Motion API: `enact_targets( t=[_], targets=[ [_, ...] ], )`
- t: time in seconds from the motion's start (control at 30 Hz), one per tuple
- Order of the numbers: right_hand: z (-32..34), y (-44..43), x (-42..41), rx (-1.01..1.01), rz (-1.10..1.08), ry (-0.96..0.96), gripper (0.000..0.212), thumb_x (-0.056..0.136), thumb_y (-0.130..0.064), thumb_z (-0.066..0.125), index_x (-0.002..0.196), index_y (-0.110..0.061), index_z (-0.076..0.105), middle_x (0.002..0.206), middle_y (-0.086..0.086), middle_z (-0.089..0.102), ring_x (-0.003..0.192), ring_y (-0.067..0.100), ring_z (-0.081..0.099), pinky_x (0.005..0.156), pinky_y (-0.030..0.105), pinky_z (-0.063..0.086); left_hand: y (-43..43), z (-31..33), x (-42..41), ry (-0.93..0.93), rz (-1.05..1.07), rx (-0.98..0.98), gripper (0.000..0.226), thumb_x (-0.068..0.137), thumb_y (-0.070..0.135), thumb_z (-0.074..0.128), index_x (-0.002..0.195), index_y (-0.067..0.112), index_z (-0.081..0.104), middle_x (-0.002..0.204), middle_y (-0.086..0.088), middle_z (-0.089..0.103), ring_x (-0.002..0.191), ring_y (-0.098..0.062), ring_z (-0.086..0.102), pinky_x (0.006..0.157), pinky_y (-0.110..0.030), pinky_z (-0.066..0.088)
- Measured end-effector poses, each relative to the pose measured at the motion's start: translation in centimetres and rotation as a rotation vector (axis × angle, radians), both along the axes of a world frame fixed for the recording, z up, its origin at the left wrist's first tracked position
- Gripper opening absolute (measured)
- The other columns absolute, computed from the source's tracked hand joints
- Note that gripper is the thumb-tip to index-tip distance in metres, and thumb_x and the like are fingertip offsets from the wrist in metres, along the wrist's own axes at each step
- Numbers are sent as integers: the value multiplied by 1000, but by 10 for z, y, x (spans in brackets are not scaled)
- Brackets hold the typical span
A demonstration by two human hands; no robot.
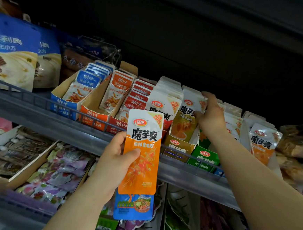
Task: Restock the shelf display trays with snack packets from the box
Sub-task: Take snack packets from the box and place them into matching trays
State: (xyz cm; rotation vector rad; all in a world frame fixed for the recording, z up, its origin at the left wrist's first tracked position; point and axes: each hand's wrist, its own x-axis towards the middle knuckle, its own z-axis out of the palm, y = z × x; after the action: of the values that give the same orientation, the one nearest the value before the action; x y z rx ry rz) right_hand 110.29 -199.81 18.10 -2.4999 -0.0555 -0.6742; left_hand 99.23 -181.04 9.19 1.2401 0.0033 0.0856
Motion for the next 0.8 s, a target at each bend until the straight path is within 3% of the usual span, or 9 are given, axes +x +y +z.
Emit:
enact_targets(
  t=[0.07,0.17,0.23,0.37,0.5,0.6,0.67,0.73,0.8],
  targets=[
    [1,2,1,-47,-4,-3,64,90,-3,52,143,-22,23,141,10,42,120,26,48,84,27,42,-1,0,0,0,-3,1,23,89,5,51,95,27,55,89,4,68,80,-15,66,67,-33,52],
    [-4,1,5,-169,-45,-3,73,87,-7,58,146,-20,16,148,8,31,134,25,31,107,34,30,-1,0,1,-3,-1,10,23,89,6,52,94,28,55,89,4,67,80,-14,66,66,-32,51],
    [-9,-2,4,-179,-88,-14,76,86,-11,60,146,-18,15,149,8,25,137,26,25,111,35,23,0,-1,2,-11,10,28,23,88,6,53,92,28,55,86,5,67,75,-11,66,63,-29,50],
    [-17,-8,-7,-24,-71,-236,57,87,-11,58,138,-9,33,139,13,37,129,27,35,106,34,29,1,-2,2,-26,18,68,23,87,7,55,91,29,55,82,8,66,67,-6,65,60,-26,48],
    [-22,3,-42,168,6,-353,39,89,-17,55,126,-11,45,126,2,41,115,6,36,96,16,29,-3,-2,-2,-26,0,83,22,85,7,57,92,28,55,81,8,67,65,-5,66,56,-24,48],
    [-24,13,-69,207,148,-210,44,86,-23,59,127,-15,44,116,-9,38,112,6,40,100,26,37,-13,-4,-4,-12,-22,65,22,84,7,59,94,26,56,84,6,68,73,-11,66,60,-29,50],
    [-26,15,-82,269,229,-18,48,82,-25,64,125,-18,44,109,-10,44,98,5,47,89,23,45,-22,-5,-5,0,-38,59,23,83,6,60,95,26,56,85,4,68,78,-14,66,64,-32,51],
    [-29,11,-90,338,305,205,44,78,-20,70,115,-20,46,95,-11,52,86,4,52,80,20,48,-32,-5,-5,9,-49,48,24,82,6,61,91,28,56,86,3,68,80,-17,65,67,-35,51],
    [-33,4,-94,448,381,393,33,75,-11,71,97,-20,48,89,-11,56,87,10,59,79,23,52,-41,-7,-6,11,-64,32,25,81,6,61,89,28,55,88,0,67,82,-19,64,72,-38,52]
  ],
)
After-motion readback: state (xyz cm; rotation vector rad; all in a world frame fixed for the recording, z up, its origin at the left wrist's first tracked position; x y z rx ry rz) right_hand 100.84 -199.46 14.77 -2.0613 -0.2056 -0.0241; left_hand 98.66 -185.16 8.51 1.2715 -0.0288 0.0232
